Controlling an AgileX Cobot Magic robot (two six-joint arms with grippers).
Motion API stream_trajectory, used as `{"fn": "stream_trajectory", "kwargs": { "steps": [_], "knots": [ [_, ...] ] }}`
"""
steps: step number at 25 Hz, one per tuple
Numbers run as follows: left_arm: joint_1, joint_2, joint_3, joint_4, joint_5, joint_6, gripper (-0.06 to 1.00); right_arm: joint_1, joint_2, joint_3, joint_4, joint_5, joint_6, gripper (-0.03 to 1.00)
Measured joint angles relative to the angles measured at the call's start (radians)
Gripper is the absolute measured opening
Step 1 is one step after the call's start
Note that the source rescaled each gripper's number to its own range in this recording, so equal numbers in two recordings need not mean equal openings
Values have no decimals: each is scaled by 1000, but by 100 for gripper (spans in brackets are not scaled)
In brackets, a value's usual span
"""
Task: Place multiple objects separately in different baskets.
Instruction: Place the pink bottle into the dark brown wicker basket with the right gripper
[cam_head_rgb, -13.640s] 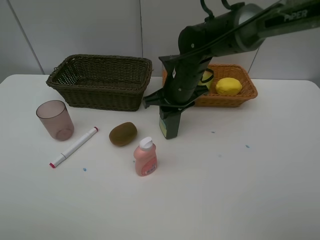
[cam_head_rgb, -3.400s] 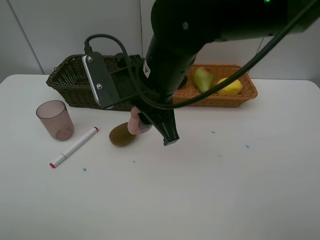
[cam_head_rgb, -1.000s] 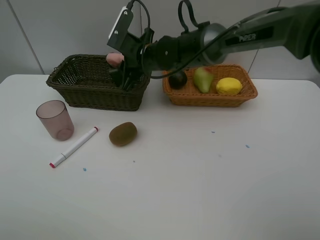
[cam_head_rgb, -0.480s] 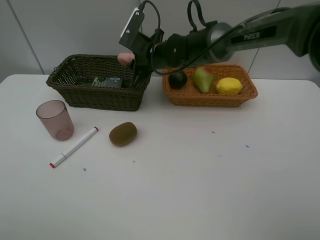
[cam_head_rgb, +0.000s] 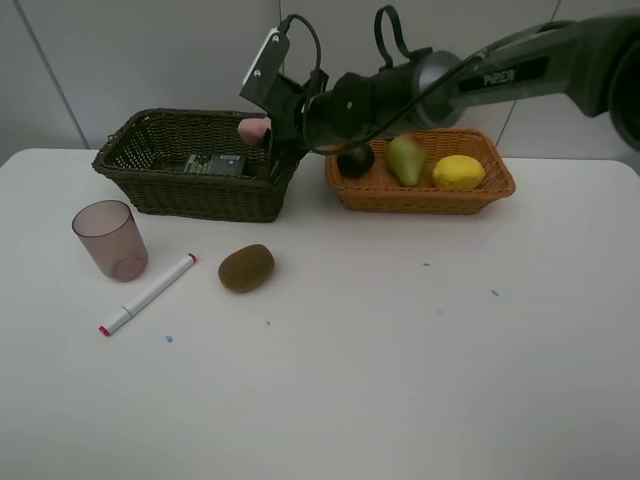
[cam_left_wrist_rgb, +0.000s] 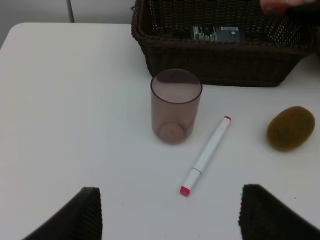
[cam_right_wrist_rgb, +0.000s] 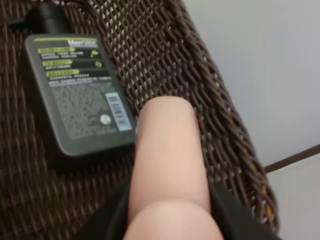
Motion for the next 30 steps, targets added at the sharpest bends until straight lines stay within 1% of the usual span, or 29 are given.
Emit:
{"fn": "stream_trajectory", "kwargs": {
  "steps": [14,15,16,17,18,19,20,21,22,24,30],
  "knots": [
    [0,0,0,0,0,0,74,0,17,0,33,26,0,0],
    [0,0,0,0,0,0,74,0,17,0,36,26,0,4],
    [0,0,0,0,0,0,74,0,17,-1,41,21,1,15],
    [0,0,0,0,0,0,74,0,17,-1,54,9,3,34],
    [0,0,0,0,0,0,74,0,16,-1,58,-11,15,57],
    [0,0,0,0,0,0,74,0,16,-4,59,-27,24,75],
    [0,0,0,0,0,0,74,0,16,-6,59,-34,28,83],
    [0,0,0,0,0,0,74,0,16,-7,58,-36,32,90],
    [0,0,0,0,0,0,74,0,16,-7,58,-35,35,94],
    [0,0,0,0,0,0,74,0,16,-7,58,-33,38,98],
    [0,0,0,0,0,0,74,0,13,-8,58,-20,43,100]
  ]
}}
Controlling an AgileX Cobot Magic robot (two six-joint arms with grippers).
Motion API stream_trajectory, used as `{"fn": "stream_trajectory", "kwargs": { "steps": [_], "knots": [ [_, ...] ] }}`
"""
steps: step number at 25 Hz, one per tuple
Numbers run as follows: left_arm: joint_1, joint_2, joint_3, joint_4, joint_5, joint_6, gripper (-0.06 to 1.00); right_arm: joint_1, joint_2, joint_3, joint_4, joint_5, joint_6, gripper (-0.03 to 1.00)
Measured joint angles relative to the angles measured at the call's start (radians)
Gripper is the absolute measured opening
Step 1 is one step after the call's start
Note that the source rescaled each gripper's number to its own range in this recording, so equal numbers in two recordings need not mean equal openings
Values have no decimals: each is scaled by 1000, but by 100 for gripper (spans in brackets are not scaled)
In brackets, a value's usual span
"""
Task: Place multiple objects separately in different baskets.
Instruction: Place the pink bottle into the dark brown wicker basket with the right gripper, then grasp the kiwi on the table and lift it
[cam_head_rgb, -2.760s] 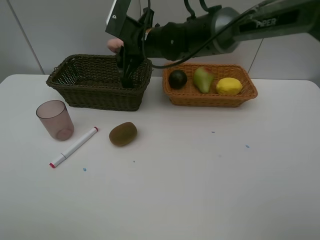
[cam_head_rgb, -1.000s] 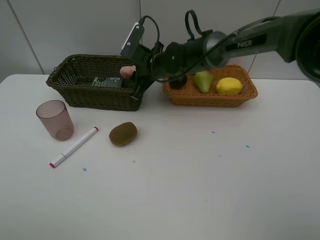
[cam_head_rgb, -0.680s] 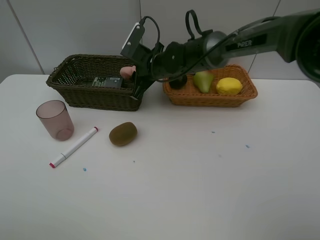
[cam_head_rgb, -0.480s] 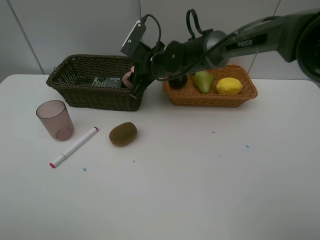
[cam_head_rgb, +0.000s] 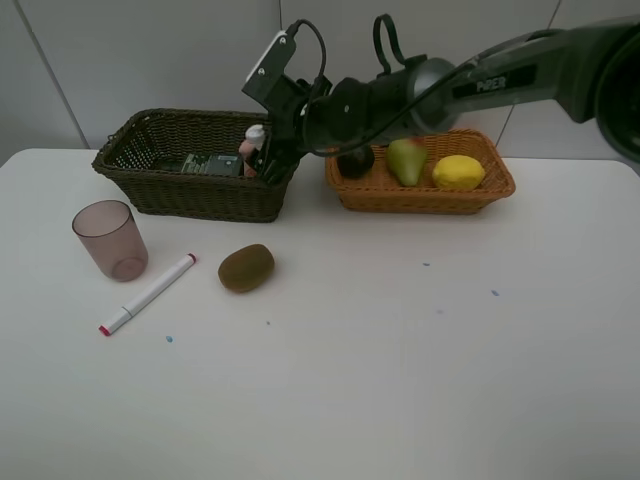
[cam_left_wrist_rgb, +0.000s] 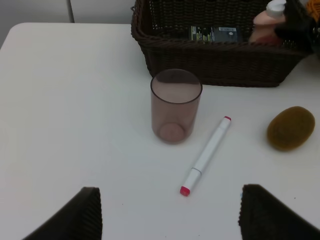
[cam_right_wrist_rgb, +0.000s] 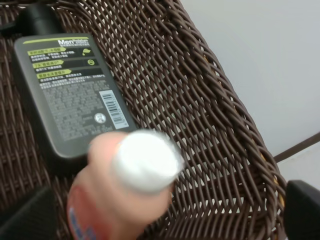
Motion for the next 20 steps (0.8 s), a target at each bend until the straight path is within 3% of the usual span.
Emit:
{"fn": "stream_trajectory", "kwargs": {
  "steps": [6,9,20],
  "knots": [
    [0,0,0,0,0,0,74,0,-9,0,1,23,1,100],
    [0,0,0,0,0,0,74,0,-32,0,0,80,1,100],
    [0,0,0,0,0,0,74,0,-241,0,-6,425,49,100]
  ]
}}
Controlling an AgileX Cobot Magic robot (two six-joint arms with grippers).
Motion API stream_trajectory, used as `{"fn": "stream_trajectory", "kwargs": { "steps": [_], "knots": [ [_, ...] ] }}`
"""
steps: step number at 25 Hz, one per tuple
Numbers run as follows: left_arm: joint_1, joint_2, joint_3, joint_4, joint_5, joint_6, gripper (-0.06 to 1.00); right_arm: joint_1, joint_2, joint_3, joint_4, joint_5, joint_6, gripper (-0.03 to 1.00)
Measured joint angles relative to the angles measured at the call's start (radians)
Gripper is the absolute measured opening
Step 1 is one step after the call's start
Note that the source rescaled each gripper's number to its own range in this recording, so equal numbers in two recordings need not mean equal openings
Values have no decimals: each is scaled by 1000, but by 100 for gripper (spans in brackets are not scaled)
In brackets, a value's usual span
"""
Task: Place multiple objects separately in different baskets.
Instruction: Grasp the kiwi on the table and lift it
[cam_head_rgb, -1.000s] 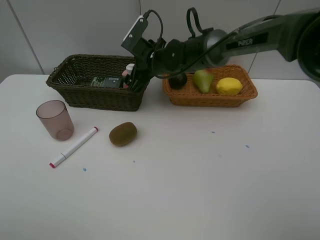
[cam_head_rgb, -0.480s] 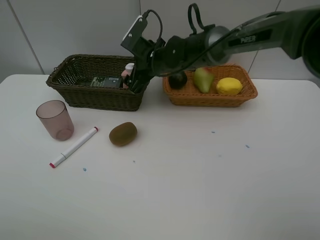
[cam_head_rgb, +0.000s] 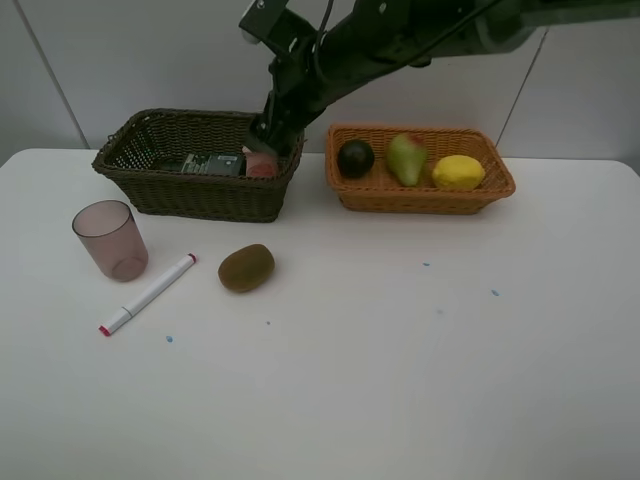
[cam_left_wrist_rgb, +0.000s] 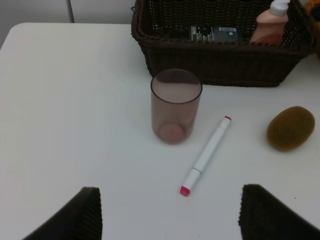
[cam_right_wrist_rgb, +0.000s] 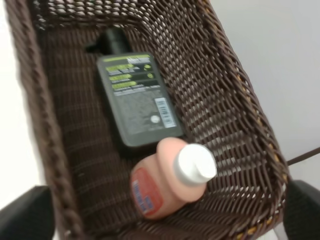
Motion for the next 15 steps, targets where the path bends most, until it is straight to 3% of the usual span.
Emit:
{"fn": "stream_trajectory", "kwargs": {
  "steps": [15],
  "knots": [
    [0,0,0,0,0,0,74,-6,-286,0,-235,560,436,100]
  ]
}}
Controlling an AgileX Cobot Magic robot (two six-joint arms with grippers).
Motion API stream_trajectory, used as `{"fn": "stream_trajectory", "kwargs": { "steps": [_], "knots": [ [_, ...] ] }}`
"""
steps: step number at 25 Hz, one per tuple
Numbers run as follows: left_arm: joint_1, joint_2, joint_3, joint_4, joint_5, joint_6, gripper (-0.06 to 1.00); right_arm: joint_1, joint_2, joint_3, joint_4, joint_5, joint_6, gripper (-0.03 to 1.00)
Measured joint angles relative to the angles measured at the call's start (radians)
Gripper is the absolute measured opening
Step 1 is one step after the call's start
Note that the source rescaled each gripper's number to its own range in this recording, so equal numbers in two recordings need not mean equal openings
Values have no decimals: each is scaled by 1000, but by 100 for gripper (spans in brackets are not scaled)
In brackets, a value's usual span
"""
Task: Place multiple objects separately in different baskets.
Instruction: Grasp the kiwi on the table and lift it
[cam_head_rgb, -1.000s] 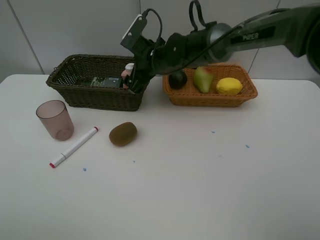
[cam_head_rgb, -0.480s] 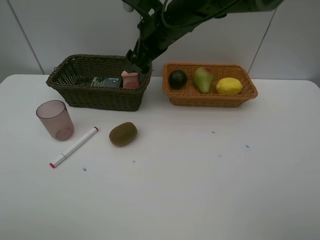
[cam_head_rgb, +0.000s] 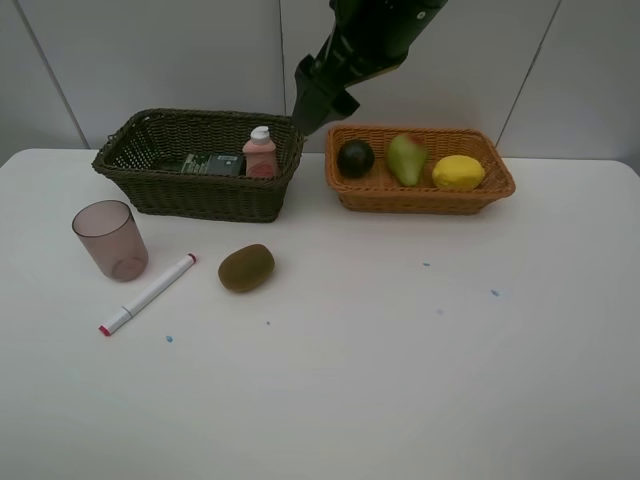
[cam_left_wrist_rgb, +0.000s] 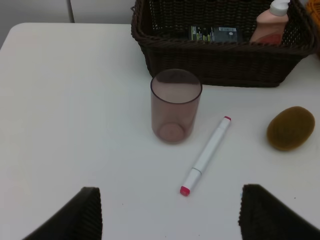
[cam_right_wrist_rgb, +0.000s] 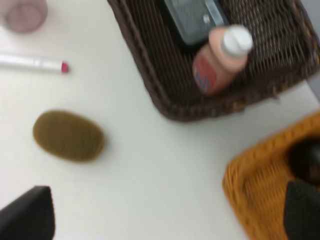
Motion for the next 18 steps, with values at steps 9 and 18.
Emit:
{"fn": "stream_trajectory", "kwargs": {
  "steps": [9,18],
  "knots": [
    [0,0,0,0,0,0,74,9,-127,3,-68,197,125,100],
    [0,0,0,1,0,0,74,122,-130,261,-16,-133,51,100]
  ]
}}
